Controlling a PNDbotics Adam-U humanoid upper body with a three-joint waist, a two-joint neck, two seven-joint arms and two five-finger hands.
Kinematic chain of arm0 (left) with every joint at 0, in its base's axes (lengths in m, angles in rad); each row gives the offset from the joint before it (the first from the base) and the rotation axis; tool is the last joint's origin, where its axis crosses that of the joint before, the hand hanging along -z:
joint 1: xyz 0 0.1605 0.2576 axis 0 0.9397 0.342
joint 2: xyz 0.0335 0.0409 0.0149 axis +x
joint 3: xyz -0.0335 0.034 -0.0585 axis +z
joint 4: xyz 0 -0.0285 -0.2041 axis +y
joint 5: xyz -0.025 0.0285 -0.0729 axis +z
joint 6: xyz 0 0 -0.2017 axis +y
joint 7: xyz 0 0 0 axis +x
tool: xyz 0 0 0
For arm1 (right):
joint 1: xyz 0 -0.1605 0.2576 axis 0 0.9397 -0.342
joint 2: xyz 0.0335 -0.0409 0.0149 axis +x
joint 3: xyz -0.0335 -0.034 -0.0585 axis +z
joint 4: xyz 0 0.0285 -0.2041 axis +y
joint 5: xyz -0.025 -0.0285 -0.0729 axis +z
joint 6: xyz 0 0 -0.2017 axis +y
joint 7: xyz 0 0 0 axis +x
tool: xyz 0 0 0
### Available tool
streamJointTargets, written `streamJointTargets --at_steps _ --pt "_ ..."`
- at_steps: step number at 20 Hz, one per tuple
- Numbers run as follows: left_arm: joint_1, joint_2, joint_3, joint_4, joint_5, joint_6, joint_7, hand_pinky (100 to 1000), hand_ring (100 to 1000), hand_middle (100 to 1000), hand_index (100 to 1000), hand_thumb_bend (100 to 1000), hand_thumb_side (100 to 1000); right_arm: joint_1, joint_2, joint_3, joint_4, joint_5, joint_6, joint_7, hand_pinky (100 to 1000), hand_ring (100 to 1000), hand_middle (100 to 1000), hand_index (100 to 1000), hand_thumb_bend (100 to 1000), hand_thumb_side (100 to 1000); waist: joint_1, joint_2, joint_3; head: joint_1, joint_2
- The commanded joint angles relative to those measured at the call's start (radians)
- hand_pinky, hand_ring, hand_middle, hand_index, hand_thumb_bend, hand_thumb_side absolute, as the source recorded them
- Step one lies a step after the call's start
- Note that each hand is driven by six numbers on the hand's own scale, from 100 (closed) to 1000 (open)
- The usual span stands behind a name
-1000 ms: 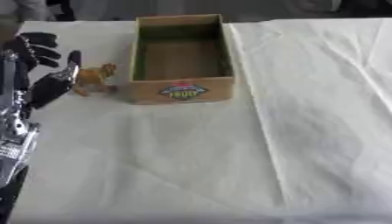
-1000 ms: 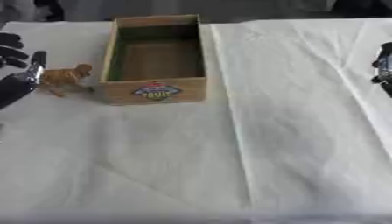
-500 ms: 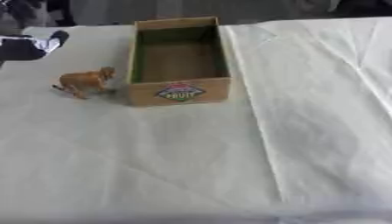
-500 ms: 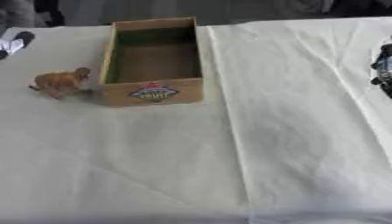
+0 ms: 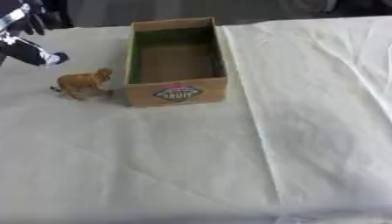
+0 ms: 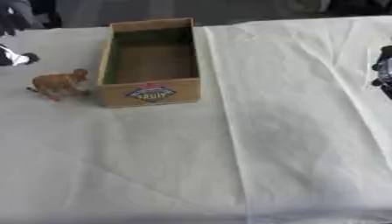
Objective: Pick up objects on the table and place them in the box.
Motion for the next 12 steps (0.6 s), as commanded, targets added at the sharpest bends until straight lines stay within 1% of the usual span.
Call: streamJointTargets --at_steps 1,4,5,6,7,8,12 --pt "-0.043 -0.005 -0.003 0.067 -0.043 -0.030 -0.040 653 626 617 710 561 100 -0.007 -0.033 -0.001 -0.010 -0.003 -0.003 0.004 426 575 648 792 100 344 -0.002 -0.017 -0.002 0.002 0.006" --pt "-0.062 -0.031 -0.004 0.114 -0.067 -0.050 -0.053 655 628 617 708 561 100 -0.008 -0.033 -0.001 -0.010 -0.003 -0.003 0.004 426 575 647 792 100 344 -0.003 -0.017 -0.002 0.003 0.006" --pt "-0.067 -0.039 -0.005 0.126 -0.072 -0.056 -0.054 655 628 617 708 597 100 -0.008 -0.032 -0.001 -0.010 -0.004 -0.003 0.004 426 575 648 792 100 340 -0.003 -0.017 -0.003 0.003 0.006" --pt "-0.070 -0.046 -0.005 0.137 -0.078 -0.061 -0.055 655 629 617 708 568 100 -0.008 -0.032 -0.001 -0.010 -0.004 -0.003 0.005 426 575 648 792 100 344 -0.004 -0.016 -0.003 0.003 0.006" --pt "-0.071 -0.052 -0.006 0.145 -0.084 -0.066 -0.055 654 628 614 707 637 100 -0.008 -0.031 -0.001 -0.010 -0.004 -0.003 0.005 426 575 648 792 100 343 -0.004 -0.015 -0.004 0.003 0.006" --pt "-0.071 -0.059 -0.008 0.153 -0.086 -0.070 -0.058 652 627 614 706 570 100 -0.008 -0.031 -0.001 -0.010 -0.004 -0.003 0.005 426 575 648 792 100 344 -0.004 -0.015 -0.004 0.002 0.006" --pt "-0.069 -0.074 -0.017 0.173 -0.074 -0.088 -0.087 653 629 614 706 571 100 -0.008 -0.030 -0.002 -0.010 -0.003 -0.003 0.004 426 575 648 792 100 344 -0.005 -0.011 -0.007 0.002 0.006"
